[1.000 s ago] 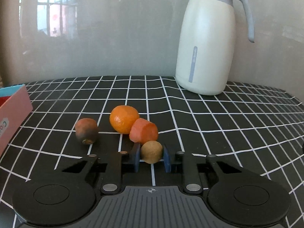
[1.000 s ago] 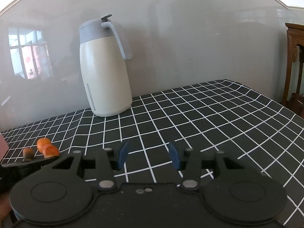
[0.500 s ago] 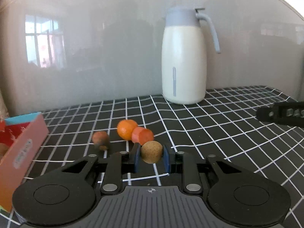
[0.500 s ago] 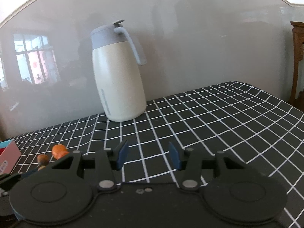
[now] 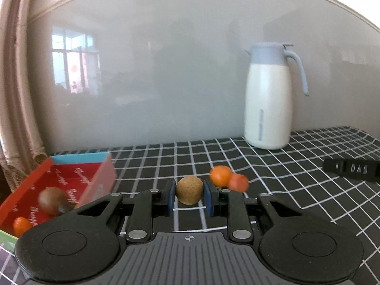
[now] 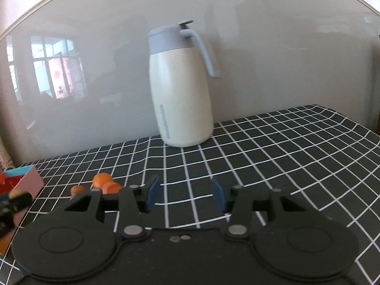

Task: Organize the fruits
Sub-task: 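Carry the tan fruit into the red box and open the left gripper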

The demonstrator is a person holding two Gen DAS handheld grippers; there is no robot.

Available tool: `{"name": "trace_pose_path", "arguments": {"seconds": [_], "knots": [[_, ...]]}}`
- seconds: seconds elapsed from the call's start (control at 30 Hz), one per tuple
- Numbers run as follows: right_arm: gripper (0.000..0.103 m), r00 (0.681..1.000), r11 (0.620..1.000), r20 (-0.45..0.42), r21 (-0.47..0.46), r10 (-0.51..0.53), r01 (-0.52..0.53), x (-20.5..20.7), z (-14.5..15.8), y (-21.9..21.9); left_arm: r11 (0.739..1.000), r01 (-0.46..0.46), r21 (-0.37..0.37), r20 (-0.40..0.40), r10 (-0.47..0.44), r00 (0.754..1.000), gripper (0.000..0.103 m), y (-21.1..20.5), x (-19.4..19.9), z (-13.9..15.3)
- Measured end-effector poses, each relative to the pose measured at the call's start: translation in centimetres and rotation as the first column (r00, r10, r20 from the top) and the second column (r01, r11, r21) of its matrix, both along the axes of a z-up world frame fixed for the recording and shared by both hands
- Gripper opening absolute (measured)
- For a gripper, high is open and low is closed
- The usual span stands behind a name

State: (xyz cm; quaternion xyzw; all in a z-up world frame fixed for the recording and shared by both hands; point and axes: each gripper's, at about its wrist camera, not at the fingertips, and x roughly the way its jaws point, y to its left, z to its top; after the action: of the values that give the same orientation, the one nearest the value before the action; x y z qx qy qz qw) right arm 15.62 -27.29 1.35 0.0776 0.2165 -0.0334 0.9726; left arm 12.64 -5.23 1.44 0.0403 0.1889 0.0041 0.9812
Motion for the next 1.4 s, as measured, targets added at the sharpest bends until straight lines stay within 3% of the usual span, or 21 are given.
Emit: {"name": "trace_pose_path", "arguments": {"seconds": [0.23,0.6,1.03,1.23,1.37,1.4], "knots": [[0.047,1.0,1.0,0.002,-0.012,0.02,-0.02,0.3,-0.1,2.2,0.998,-0.058,-0.003,0.042,0.058,0.997,0.025,3.9,-0.8,1.1],[0.047,0.995,0.994,-0.005,-0.022,0.104,-0.104,1.0,-0.5,8.0,0.98,-0.195,-0.04,0.022,0.196,0.98,0.025,11.8,-0.6,0.8],[0.047,0.987,0.986,-0.026,-0.044,0.161,-0.162,1.5,-1.4,12.4,0.927,-0.373,-0.031,-0.03,0.372,0.928,0.025,20.7,0.6,-1.4],[0.047,0.986,0.985,-0.031,-0.052,0.163,-0.164,1.6,-1.6,12.6,0.915,-0.402,-0.034,-0.097,0.398,0.912,0.025,22.3,2.1,-2.9],[0.047,0.987,0.986,-0.027,-0.051,0.16,-0.161,1.5,-1.5,12.4,0.914,-0.405,-0.011,-0.082,0.403,0.912,0.026,21.8,1.9,-3.0],[0.047,0.987,0.986,-0.026,-0.051,0.159,-0.16,1.5,-1.4,12.3,0.916,-0.4,-0.012,-0.076,0.398,0.914,0.032,21.5,1.8,-2.7]]}}
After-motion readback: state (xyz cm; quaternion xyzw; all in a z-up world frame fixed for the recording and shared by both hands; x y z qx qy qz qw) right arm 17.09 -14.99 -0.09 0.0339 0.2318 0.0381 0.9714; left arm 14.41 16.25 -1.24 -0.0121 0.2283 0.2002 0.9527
